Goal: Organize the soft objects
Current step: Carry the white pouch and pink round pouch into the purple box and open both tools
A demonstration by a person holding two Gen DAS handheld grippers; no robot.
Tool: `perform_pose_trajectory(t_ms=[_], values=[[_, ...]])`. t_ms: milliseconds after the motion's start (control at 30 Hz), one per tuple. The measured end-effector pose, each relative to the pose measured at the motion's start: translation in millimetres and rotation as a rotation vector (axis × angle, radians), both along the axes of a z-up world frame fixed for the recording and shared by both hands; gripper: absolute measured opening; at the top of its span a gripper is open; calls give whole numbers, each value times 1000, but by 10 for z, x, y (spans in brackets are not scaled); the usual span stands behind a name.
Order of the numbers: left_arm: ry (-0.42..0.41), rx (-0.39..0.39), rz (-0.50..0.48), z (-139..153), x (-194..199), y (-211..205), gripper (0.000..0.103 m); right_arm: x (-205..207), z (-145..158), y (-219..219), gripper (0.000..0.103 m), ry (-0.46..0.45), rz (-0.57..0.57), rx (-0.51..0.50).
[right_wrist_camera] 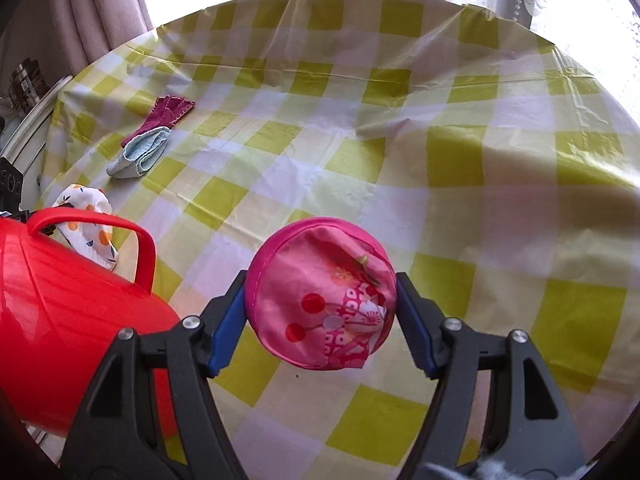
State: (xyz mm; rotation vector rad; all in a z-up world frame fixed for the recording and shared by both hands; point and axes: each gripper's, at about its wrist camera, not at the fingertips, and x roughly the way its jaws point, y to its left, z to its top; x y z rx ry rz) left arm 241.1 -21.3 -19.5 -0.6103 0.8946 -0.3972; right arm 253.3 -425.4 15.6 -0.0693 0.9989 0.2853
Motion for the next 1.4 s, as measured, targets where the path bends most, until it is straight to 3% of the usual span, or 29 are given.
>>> perform_pose_trajectory(t_ms=[233, 500, 667, 933, 1400], values=[[3, -30, -10, 28, -367, 54, 11, -945, 113, -126, 72, -46, -130, -38], [-17, -69, -66, 166, -885, -1, 10, -1919, 220, 27, 72, -64, -276, -50], [1, -136, -113, 232, -1226, -84, 10, -2429, 258, 150, 72, -82, -355, -50], [5, -169, -271, 334, -1735, -557, 10, -3018, 266, 182, 72, -71, -437, -105], [-4, -118, -546, 473, -2412, -1567, 10, -3684, 331, -45, 73, -50, -551, -153]])
